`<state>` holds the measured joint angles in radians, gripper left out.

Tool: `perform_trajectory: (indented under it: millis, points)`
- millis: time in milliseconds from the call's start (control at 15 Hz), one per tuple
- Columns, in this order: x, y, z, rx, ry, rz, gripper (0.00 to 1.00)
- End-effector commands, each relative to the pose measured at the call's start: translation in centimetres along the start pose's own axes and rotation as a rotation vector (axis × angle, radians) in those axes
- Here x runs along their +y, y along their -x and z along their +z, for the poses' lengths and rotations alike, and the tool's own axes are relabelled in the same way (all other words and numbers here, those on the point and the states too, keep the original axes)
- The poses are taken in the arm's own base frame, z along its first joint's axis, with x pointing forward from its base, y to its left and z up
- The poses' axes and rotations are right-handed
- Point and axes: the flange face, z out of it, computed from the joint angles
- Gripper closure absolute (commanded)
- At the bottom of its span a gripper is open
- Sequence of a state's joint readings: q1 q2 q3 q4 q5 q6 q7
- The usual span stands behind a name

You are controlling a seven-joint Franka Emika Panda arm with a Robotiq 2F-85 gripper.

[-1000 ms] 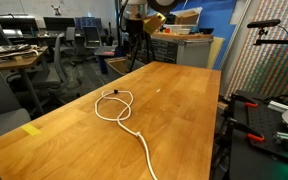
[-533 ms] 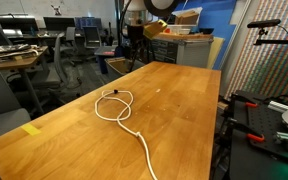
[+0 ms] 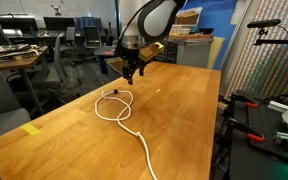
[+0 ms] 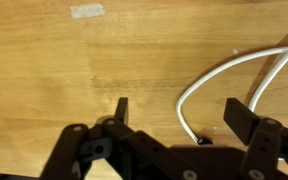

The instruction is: Tie a knot using the white rope

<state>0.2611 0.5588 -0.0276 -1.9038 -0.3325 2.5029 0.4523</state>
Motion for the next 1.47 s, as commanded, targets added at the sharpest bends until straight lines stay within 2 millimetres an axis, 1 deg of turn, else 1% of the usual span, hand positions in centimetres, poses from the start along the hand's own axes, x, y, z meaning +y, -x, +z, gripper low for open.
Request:
perform_trajectory:
  millis: [0, 133, 200, 333, 400, 467, 600, 667, 800, 867, 1067, 1133, 1200, 1267, 1400]
  points:
    - [-0.9, -1.3, 1.9, 0.007, -0.026, 0.067, 0.06]
    - [-1.2, -1.6, 3.2, 0.004, -0.046, 0.112, 0.09]
    - [-1.5, -1.7, 3.7, 0.009, -0.062, 0.138, 0.09]
    - [-2.0, -1.9, 4.7, 0.028, -0.096, 0.197, 0.19]
    - [-2.1, -2.0, 5.2, 0.039, -0.105, 0.216, 0.27]
    - [-2.2, -2.1, 5.8, 0.046, -0.111, 0.234, 0.23]
    - [-2.1, -2.2, 6.8, 0.069, -0.114, 0.261, 0.3]
    - [-2.0, -2.3, 7.1, 0.081, -0.113, 0.273, 0.38]
    - [-1.4, -2.5, 7.5, 0.101, -0.113, 0.307, 0.57]
    - [-1.1, -2.5, 7.5, 0.104, -0.109, 0.323, 0.6]
    - [0.4, -3.0, 7.3, 0.112, -0.108, 0.4, 0.87]
    - [0.8, -3.2, 7.2, 0.115, -0.109, 0.428, 0.94]
    - [1.5, -3.4, 7.3, 0.116, -0.105, 0.456, 0.98]
    - [2.1, -3.5, 7.5, 0.117, -0.102, 0.481, 1.0]
    - [3.3, -3.8, 7.8, 0.122, -0.095, 0.533, 1.0]
